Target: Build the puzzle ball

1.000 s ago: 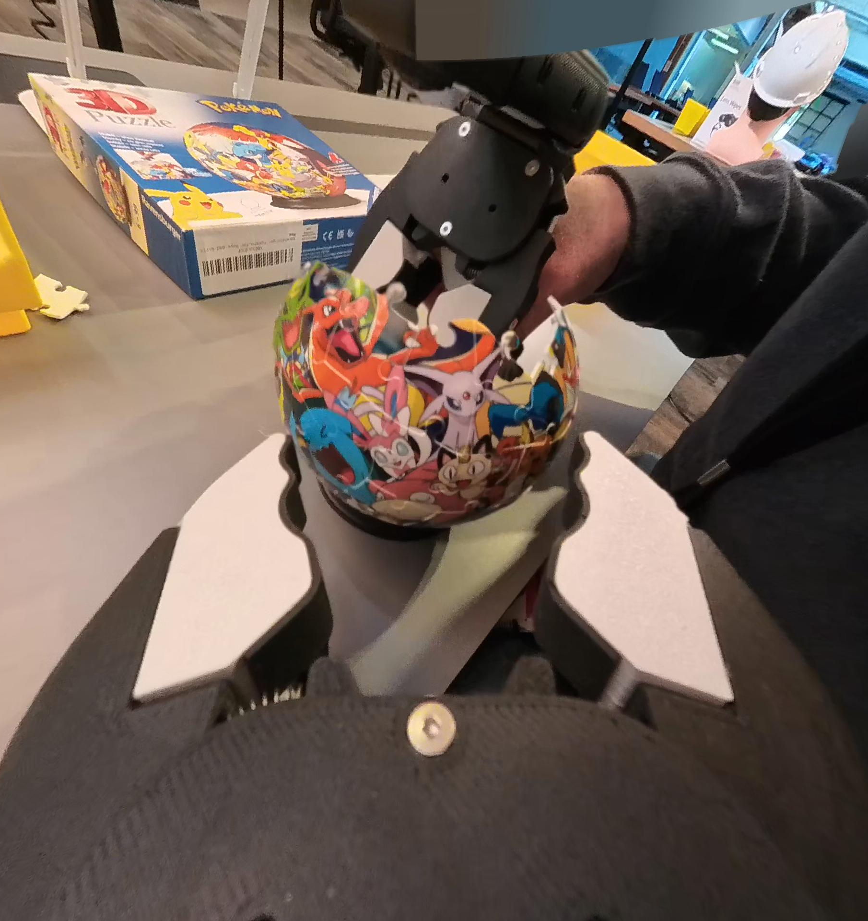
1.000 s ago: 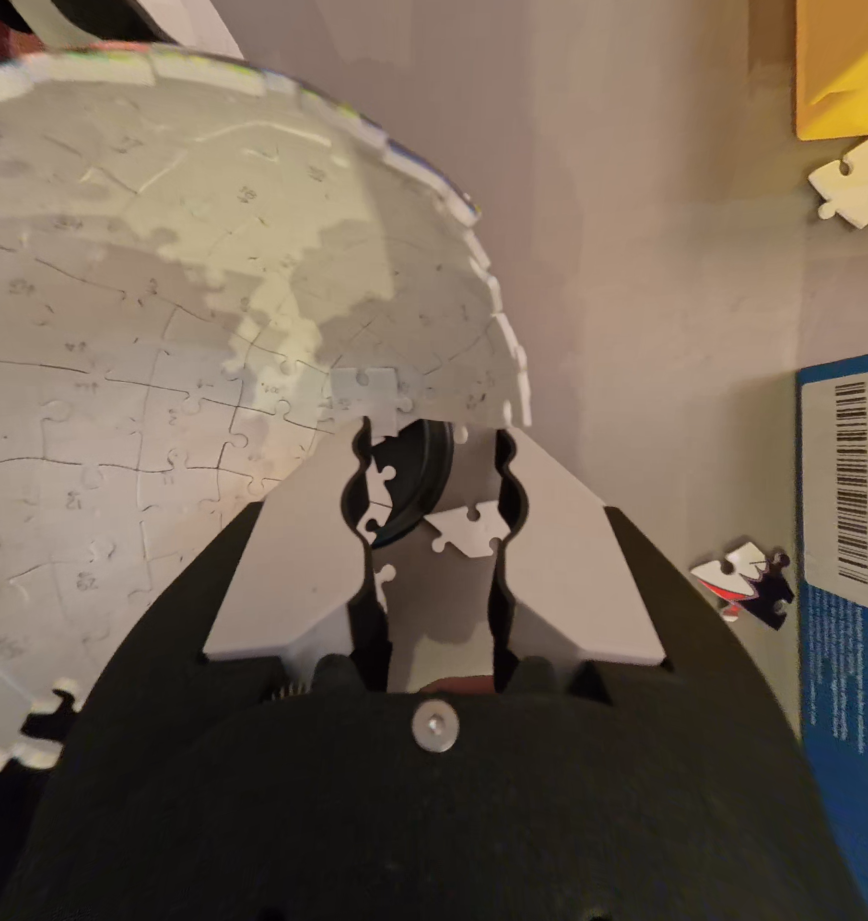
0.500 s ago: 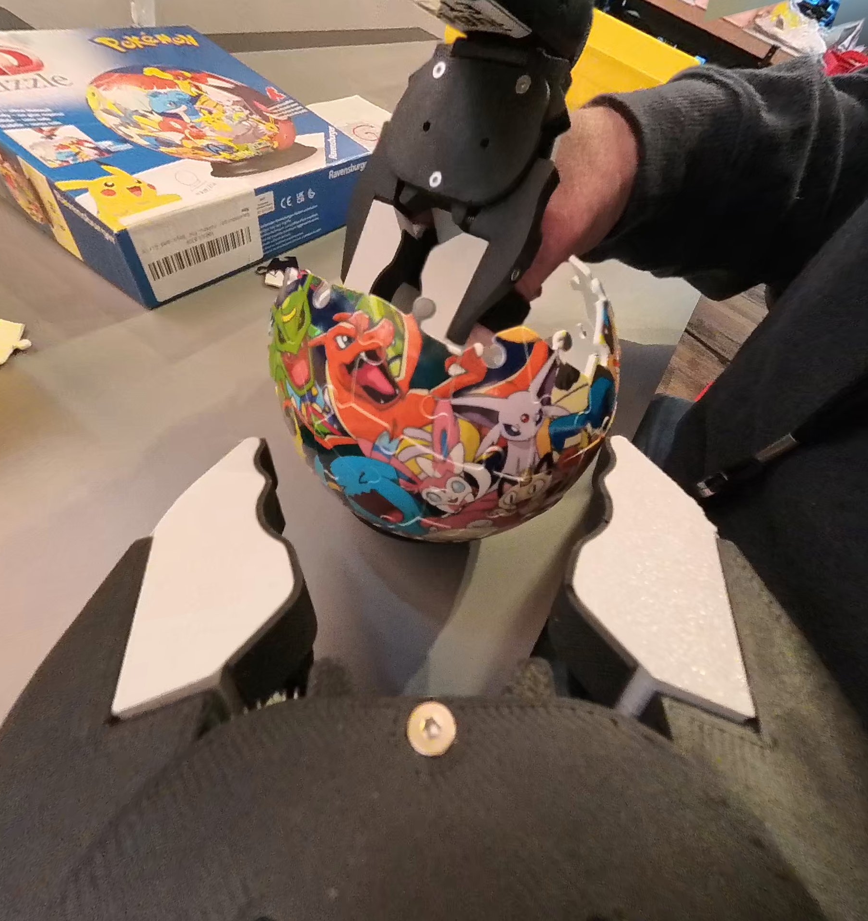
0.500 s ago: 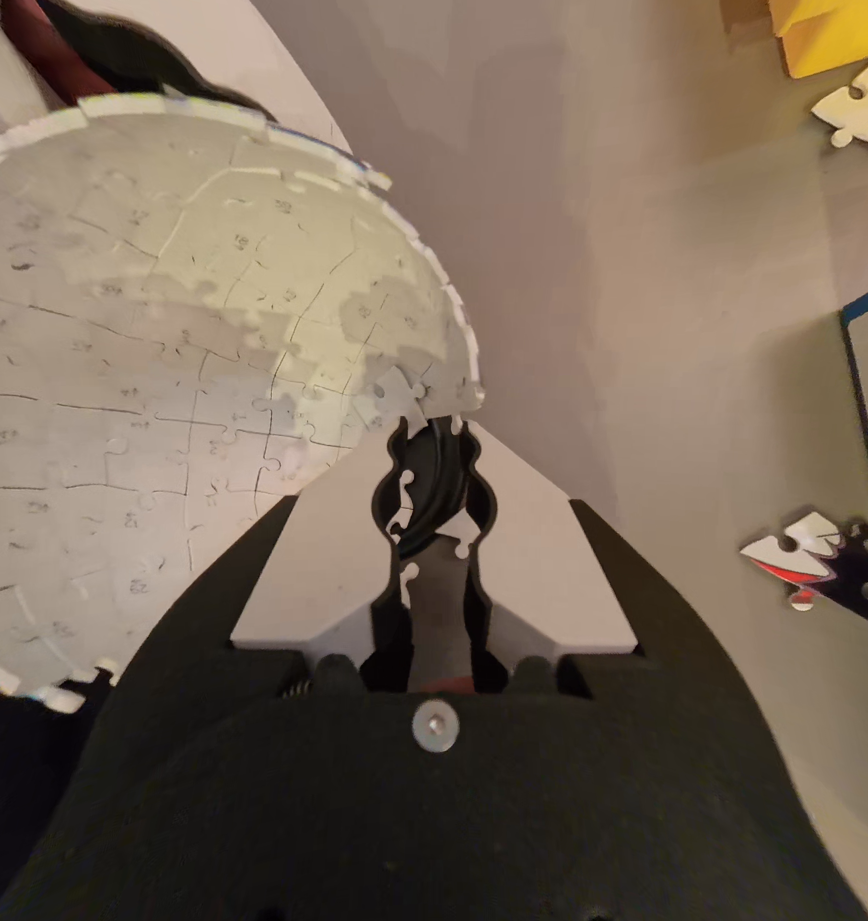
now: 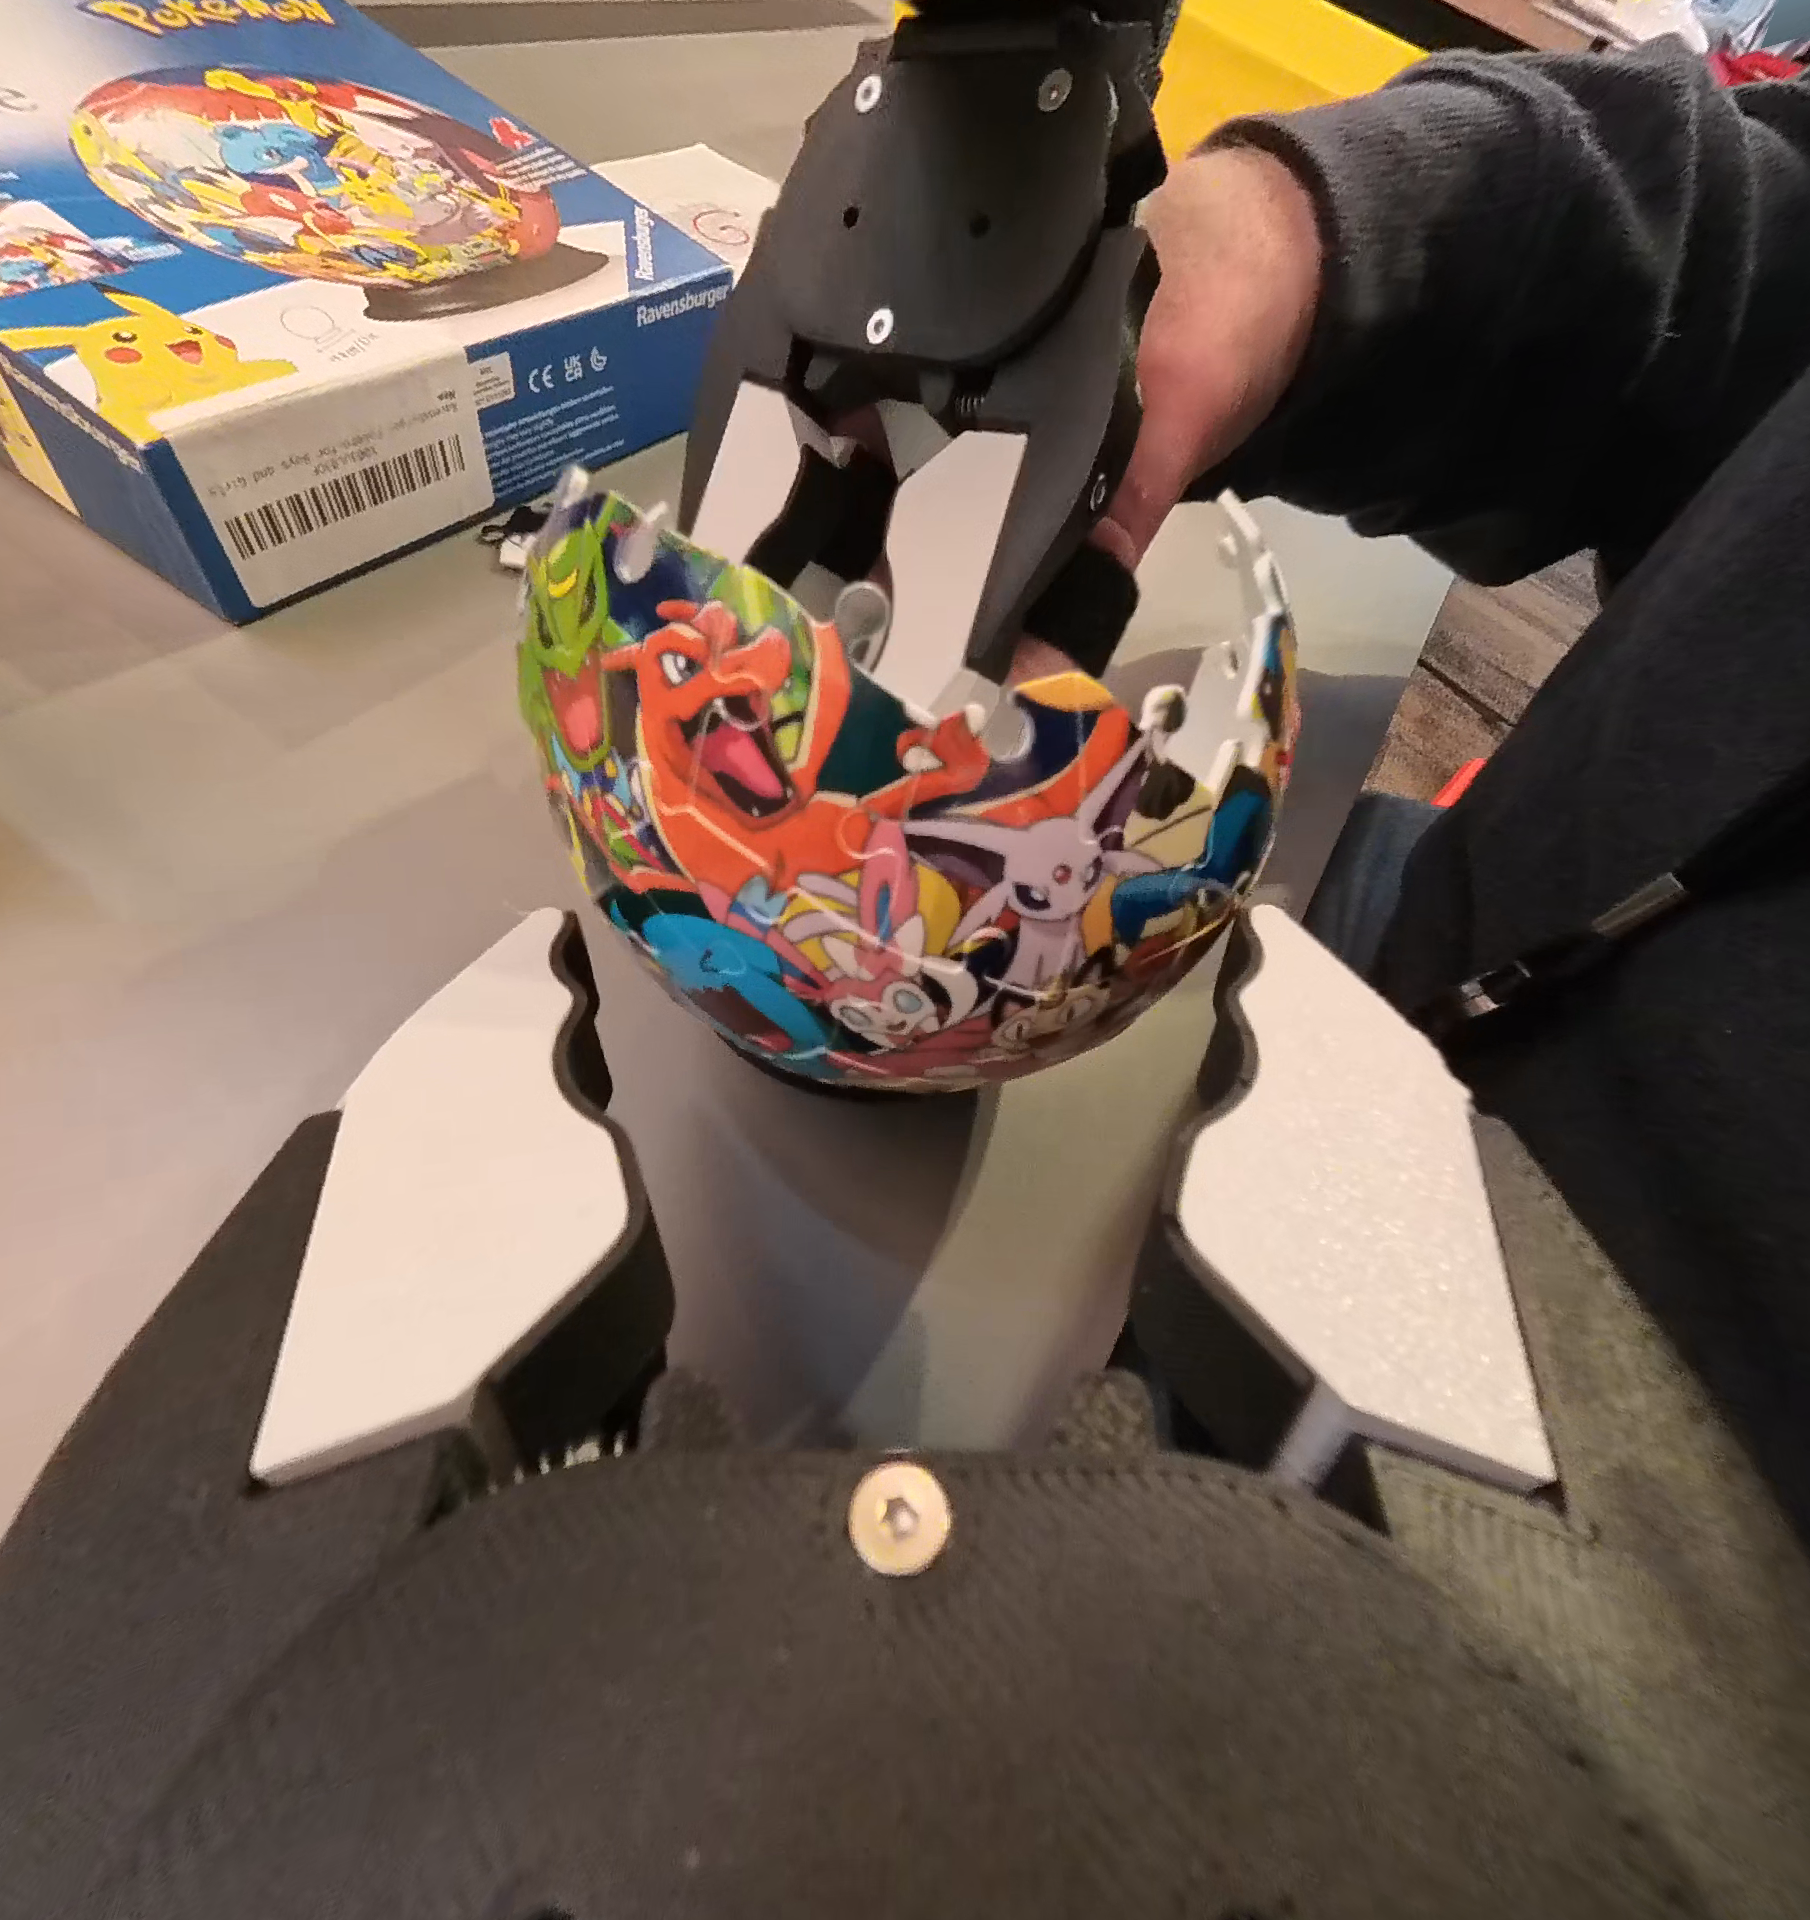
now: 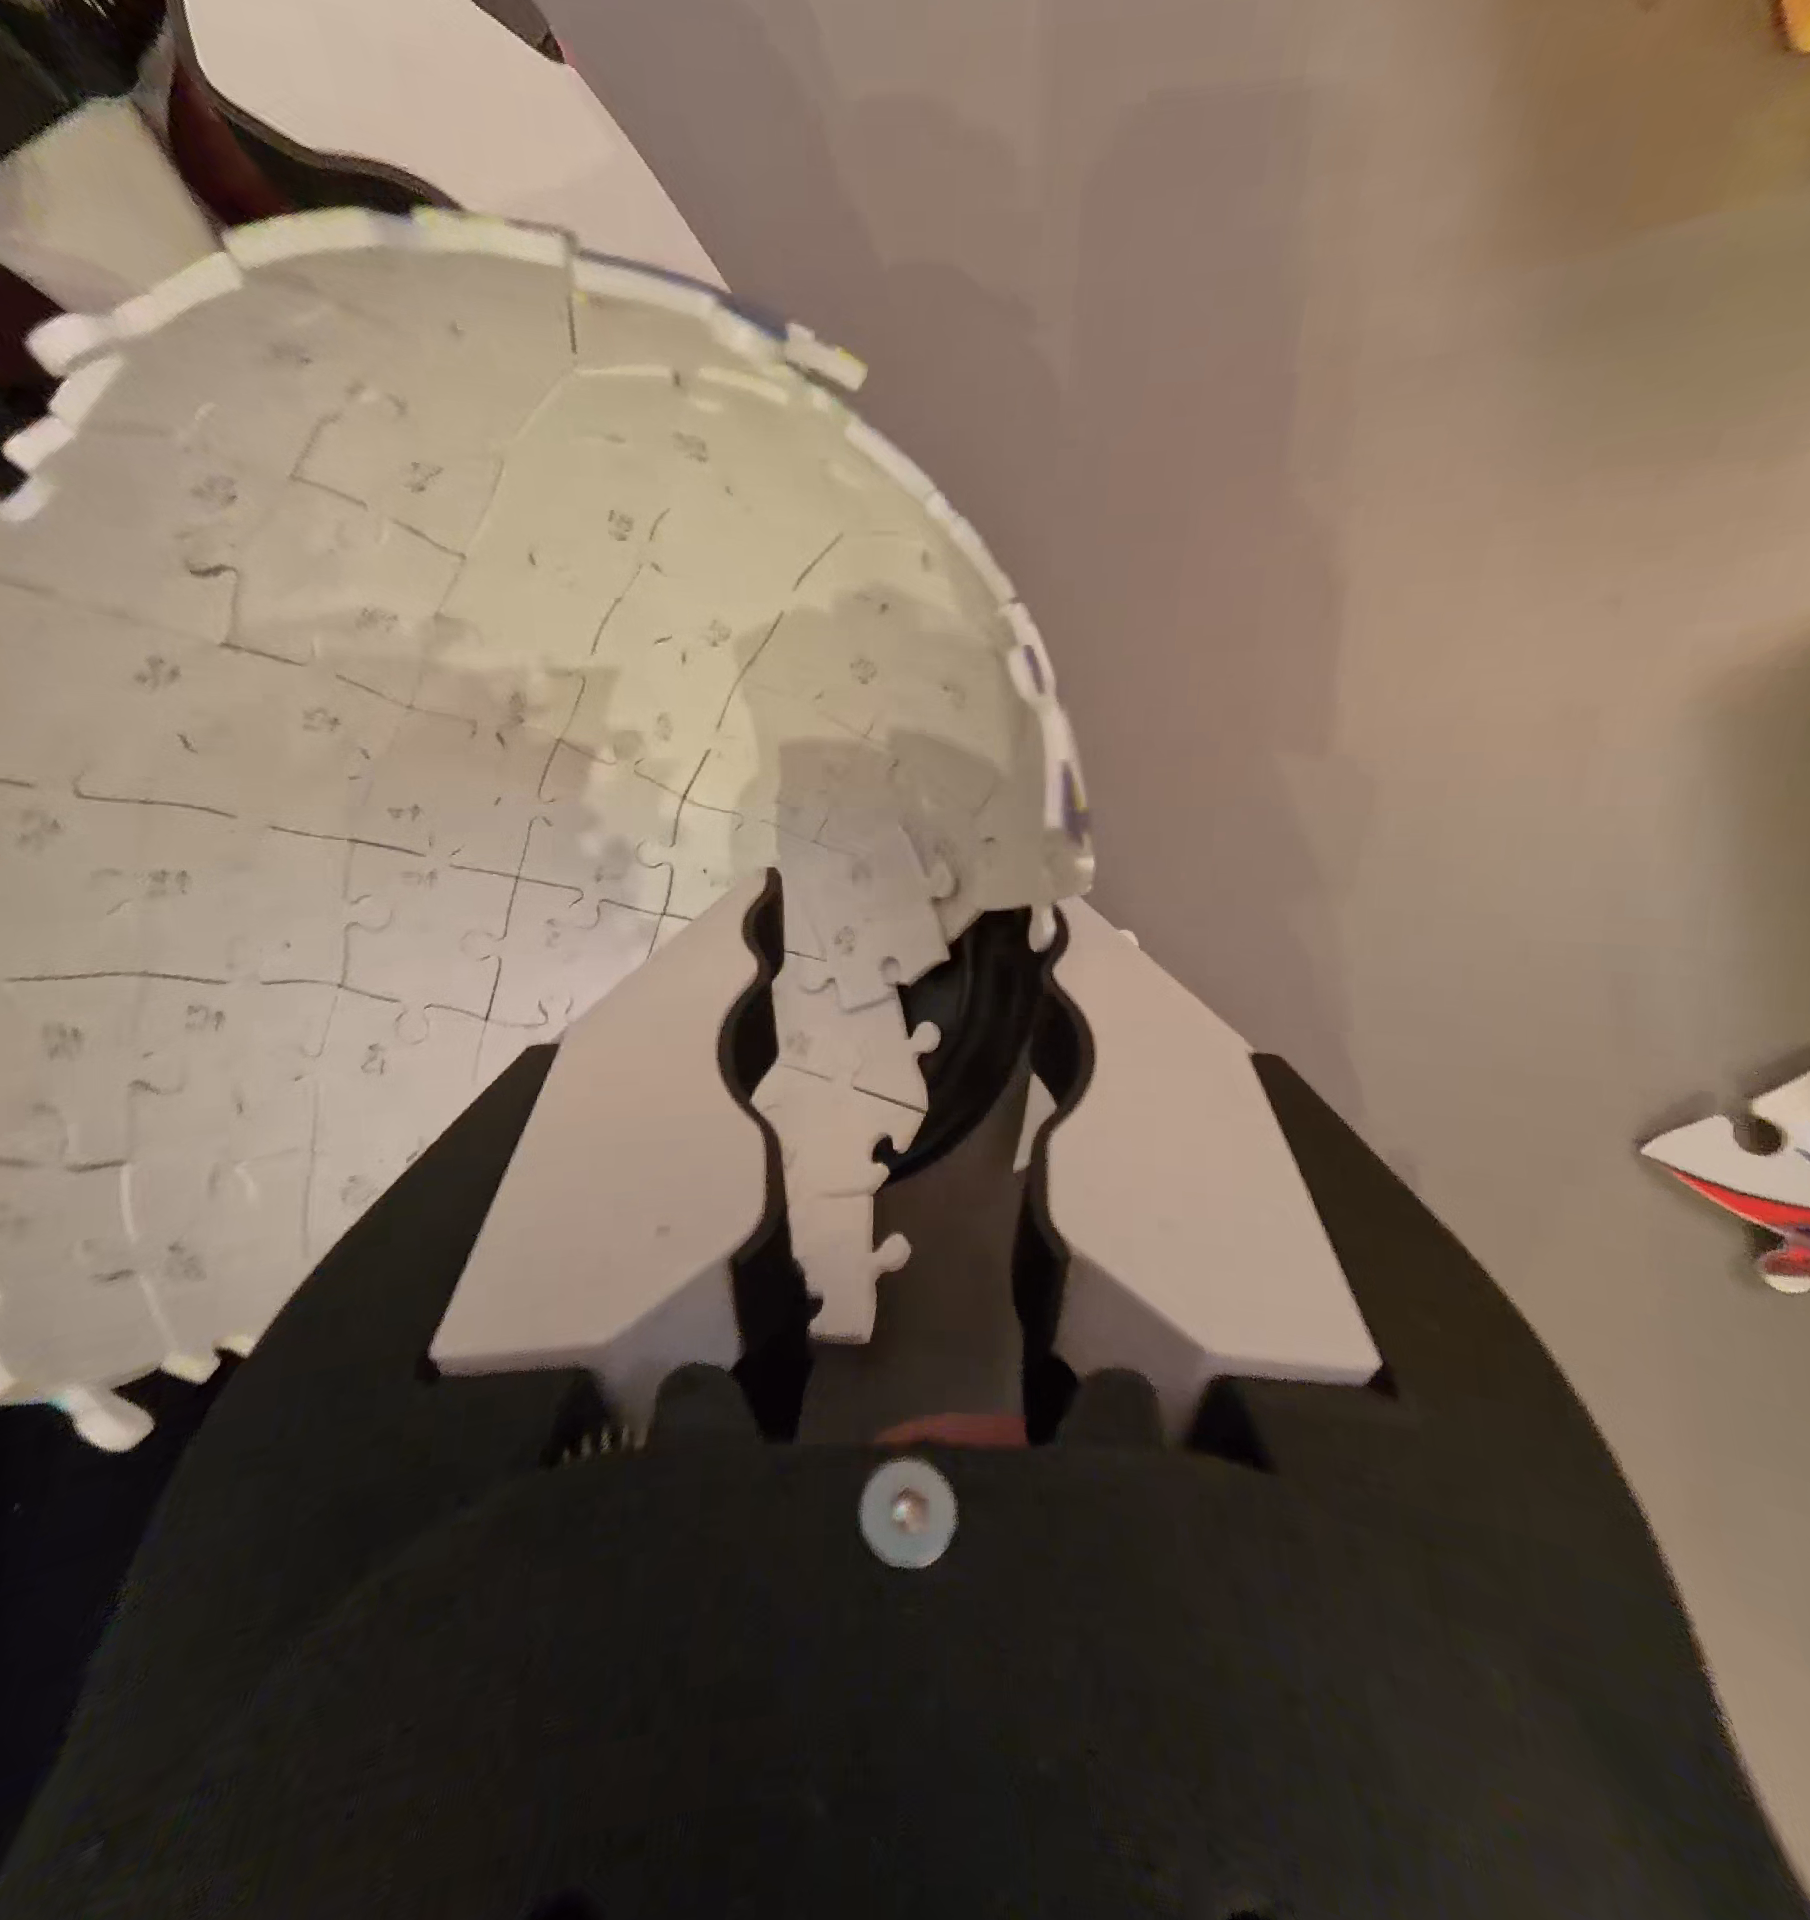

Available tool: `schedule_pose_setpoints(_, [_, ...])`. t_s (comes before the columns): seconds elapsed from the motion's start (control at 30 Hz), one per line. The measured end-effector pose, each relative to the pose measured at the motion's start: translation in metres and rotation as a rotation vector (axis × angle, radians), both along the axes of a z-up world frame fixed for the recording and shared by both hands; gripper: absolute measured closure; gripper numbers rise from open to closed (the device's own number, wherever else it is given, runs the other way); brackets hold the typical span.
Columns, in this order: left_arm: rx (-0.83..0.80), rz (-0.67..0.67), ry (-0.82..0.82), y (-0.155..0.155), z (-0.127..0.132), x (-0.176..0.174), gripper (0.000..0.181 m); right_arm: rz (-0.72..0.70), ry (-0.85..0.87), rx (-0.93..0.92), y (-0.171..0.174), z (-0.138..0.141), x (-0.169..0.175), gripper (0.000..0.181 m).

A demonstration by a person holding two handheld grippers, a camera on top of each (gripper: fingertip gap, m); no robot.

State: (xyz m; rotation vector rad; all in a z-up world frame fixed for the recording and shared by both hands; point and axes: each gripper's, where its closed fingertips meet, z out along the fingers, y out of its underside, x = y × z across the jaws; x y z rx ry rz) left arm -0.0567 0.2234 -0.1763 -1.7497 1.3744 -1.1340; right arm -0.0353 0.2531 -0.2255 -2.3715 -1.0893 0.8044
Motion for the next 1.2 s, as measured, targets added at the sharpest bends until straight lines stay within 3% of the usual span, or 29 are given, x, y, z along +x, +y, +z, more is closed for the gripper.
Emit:
schedule_pose_setpoints(0.27, [-0.003,-0.010,-0.003,-0.001,0.000,0.002,0.070,-0.005,-0.031,-0.007,0.006,-0.001,0.006,0.161])
schedule_pose_setpoints(0.67, [-0.014,-0.001,-0.011,0.003,0.005,0.001,0.074,-0.036,0.032,-0.054,0.008,0.008,0.023,0.170])
schedule_pose_setpoints(0.8, [-0.092,0.047,-0.146,0.014,0.044,0.000,0.077,-0.039,0.042,-0.051,0.008,0.010,0.025,0.171])
schedule_pose_setpoints(0.93, [-0.072,0.080,-0.113,0.019,0.064,0.011,0.079,-0.065,0.057,-0.050,0.010,0.012,0.025,0.172])
schedule_pose_setpoints(1.07, [-0.046,0.102,-0.035,0.021,0.053,0.020,0.082,-0.069,0.061,-0.032,0.013,0.014,0.026,0.172])
schedule_pose_setpoints(1.2, [-0.110,0.090,-0.029,0.015,0.036,0.024,0.088,-0.056,0.028,-0.009,0.012,0.016,0.027,0.160])
